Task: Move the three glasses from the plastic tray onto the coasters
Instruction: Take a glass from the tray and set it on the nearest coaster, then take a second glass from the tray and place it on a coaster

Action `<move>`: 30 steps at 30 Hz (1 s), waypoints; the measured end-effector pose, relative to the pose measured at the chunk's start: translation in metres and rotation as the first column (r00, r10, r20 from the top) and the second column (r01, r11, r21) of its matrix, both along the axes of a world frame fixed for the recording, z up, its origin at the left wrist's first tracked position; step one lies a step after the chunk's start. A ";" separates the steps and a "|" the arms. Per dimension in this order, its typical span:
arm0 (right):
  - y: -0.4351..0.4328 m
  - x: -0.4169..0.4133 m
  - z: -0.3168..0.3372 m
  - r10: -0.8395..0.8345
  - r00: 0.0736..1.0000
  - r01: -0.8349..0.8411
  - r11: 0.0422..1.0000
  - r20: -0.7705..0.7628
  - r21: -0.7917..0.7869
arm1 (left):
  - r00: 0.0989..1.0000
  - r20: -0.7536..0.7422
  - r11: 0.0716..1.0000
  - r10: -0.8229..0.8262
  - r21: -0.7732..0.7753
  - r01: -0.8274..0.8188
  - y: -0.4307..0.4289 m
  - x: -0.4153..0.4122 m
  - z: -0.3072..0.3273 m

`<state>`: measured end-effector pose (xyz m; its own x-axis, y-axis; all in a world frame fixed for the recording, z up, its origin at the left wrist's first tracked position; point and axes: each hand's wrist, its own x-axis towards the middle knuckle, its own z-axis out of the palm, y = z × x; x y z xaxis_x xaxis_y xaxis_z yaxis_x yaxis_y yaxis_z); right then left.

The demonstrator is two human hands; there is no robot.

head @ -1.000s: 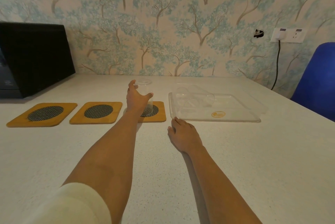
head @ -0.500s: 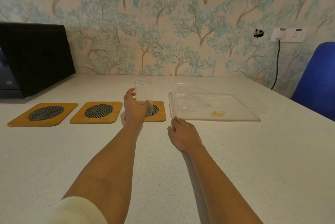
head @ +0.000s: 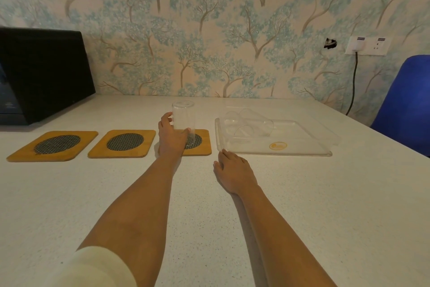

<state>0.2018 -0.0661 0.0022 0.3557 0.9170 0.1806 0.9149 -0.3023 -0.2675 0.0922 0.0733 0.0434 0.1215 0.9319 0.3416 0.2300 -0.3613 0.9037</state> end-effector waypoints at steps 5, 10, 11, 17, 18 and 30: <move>0.000 -0.001 0.001 -0.002 1.000 0.002 1.000 -0.005 0.003 | 0.988 -0.137 0.993 0.068 0.101 -0.054 -0.007 -0.007 -0.014; -0.003 -0.004 0.004 -0.003 1.000 0.003 1.000 -0.023 0.000 | 0.945 -0.315 0.986 0.091 0.161 -0.041 -0.023 -0.017 -0.037; -0.004 -0.005 0.004 -0.004 1.000 0.004 1.000 -0.026 0.000 | 0.939 -0.333 0.985 0.084 0.172 -0.027 -0.026 -0.017 -0.038; -0.008 -0.008 0.005 -0.031 0.999 0.033 0.998 -0.028 0.052 | 0.834 -0.552 0.975 0.019 0.195 0.107 -0.051 -0.016 -0.047; -0.009 -0.009 0.005 -0.044 0.999 0.045 0.996 -0.022 0.077 | 0.798 -0.603 0.970 0.007 0.197 0.140 -0.054 -0.014 -0.049; -0.010 0.024 0.049 -0.146 0.987 0.157 0.841 -0.062 0.518 | 0.683 -0.728 0.947 -0.052 0.182 0.266 -0.060 -0.002 -0.044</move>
